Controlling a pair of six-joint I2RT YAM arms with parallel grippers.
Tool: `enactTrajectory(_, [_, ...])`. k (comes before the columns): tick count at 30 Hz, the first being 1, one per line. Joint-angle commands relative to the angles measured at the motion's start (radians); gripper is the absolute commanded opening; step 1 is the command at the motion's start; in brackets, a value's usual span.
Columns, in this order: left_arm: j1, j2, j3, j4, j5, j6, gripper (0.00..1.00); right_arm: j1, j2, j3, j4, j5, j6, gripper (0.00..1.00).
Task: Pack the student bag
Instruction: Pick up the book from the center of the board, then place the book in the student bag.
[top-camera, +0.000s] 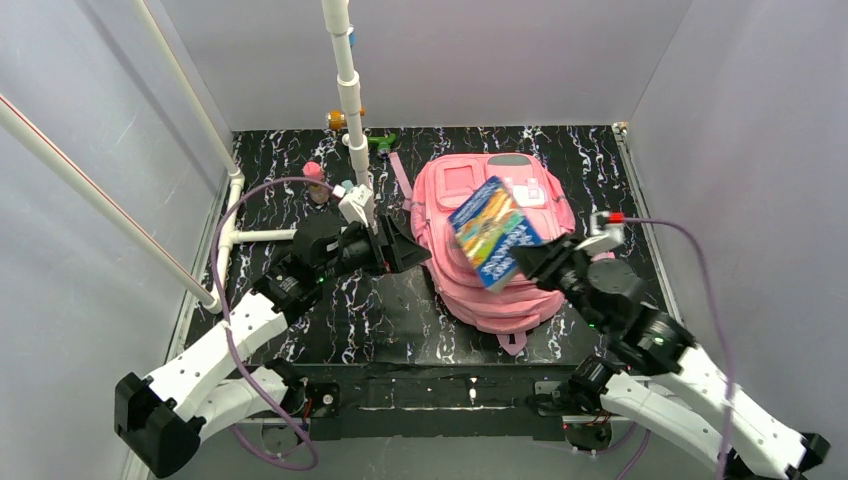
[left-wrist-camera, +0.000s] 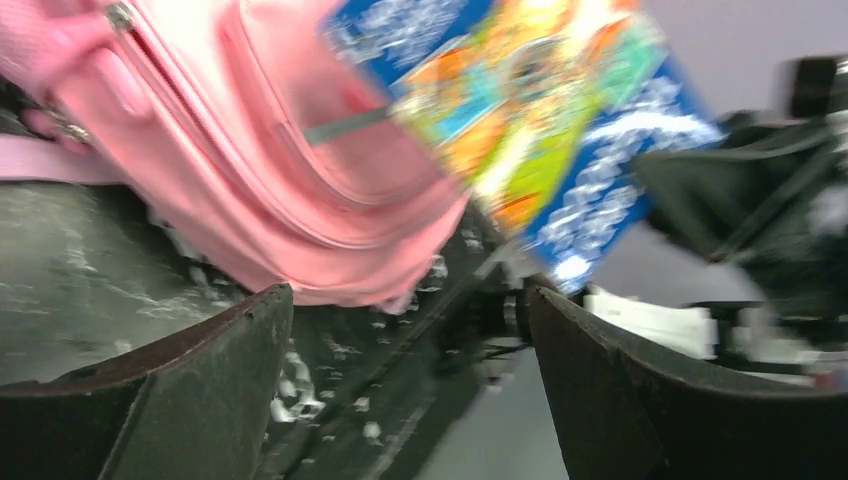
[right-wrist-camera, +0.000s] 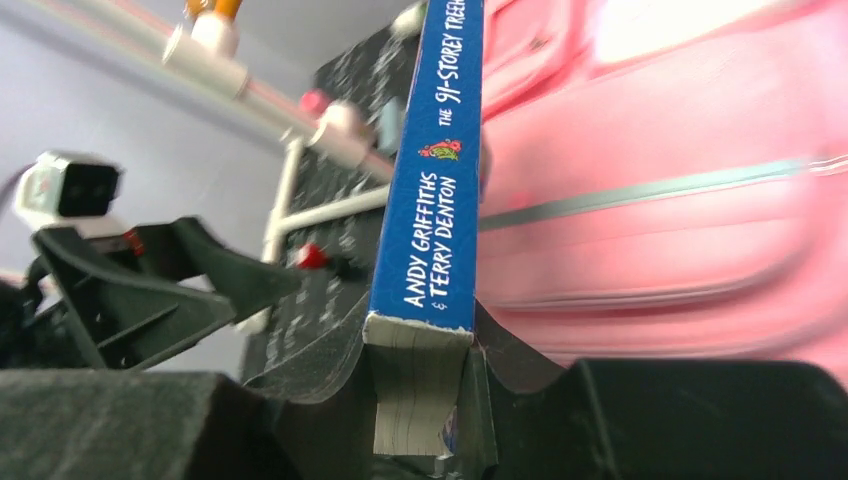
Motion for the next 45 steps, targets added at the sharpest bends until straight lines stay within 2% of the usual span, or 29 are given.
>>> enactTrajectory(1, [-0.121,0.013,0.154,-0.255,-0.226,0.518,0.87,-0.003,-0.118,0.336,-0.429,0.347,-0.206,0.01])
enactTrajectory(3, [-0.266,0.09,0.192,-0.232,-0.404,0.668,0.87,-0.003,-0.131,0.447,-0.541,0.435,-0.231,0.01])
enactTrajectory(4, [-0.319,0.132,0.202,-0.205,-0.44,0.798,0.87,-0.003,-0.137,0.477,-0.568,0.459,-0.244,0.01])
enactTrajectory(5, [-0.359,0.178,0.208,-0.177,-0.456,0.88,0.87,-0.002,-0.142,0.505,-0.585,0.472,-0.259,0.01])
enactTrajectory(6, [-0.398,0.291,0.207,-0.061,-0.395,1.016,0.86,-0.001,-0.147,0.566,-0.662,0.495,-0.247,0.01])
enactTrajectory(8, [-0.432,0.372,0.243,-0.027,-0.397,1.126,0.86,-0.001,-0.159,0.59,-0.703,0.5,-0.235,0.01])
enactTrajectory(11, [-0.467,0.5,0.321,-0.001,-0.443,1.214,0.9,0.0,-0.189,0.618,-0.754,0.5,-0.207,0.01])
enactTrajectory(13, [-0.482,0.562,0.35,0.024,-0.441,1.235,0.98,0.005,-0.212,0.635,-0.775,0.5,-0.188,0.01])
enactTrajectory(17, [-0.518,0.663,0.411,0.045,-0.508,1.279,0.97,0.014,-0.254,0.664,-0.794,0.48,-0.158,0.01])
enactTrajectory(21, [-0.526,0.729,0.495,0.049,-0.679,1.263,0.73,0.015,-0.27,0.658,-0.825,0.455,-0.129,0.01])
enactTrajectory(24, [-0.526,0.739,0.527,0.039,-0.746,1.25,0.63,0.015,-0.273,0.645,-0.832,0.44,-0.115,0.01])
enactTrajectory(26, [-0.525,0.748,0.543,0.025,-0.793,1.244,0.51,0.017,-0.275,0.633,-0.817,0.424,-0.111,0.01])
enactTrajectory(30, [-0.527,0.795,0.574,0.013,-0.865,1.283,0.51,0.017,-0.27,0.59,-0.793,0.362,-0.089,0.01])
enactTrajectory(33, [-0.527,0.825,0.58,0.018,-0.894,1.291,0.43,0.017,-0.256,0.564,-0.808,0.302,-0.049,0.01])
enactTrajectory(36, [-0.527,0.84,0.595,0.023,-0.898,1.302,0.21,0.017,-0.245,0.534,-0.844,0.23,-0.003,0.01])
enactTrajectory(37, [-0.527,0.835,0.602,0.024,-0.9,1.296,0.07,0.017,-0.246,0.521,-0.851,0.206,0.011,0.01])
enactTrajectory(38, [-0.527,0.826,0.61,0.025,-0.907,1.286,0.0,0.017,-0.251,0.508,-0.857,0.183,0.023,0.01])
enactTrajectory(42, [-0.526,0.768,0.677,0.014,-0.919,1.287,0.0,0.018,-0.297,0.451,-0.866,0.102,0.105,0.01])
enactTrajectory(45, [-0.526,0.732,0.73,0.008,-0.934,1.282,0.0,0.023,-0.352,0.37,-0.791,0.014,0.162,0.01])
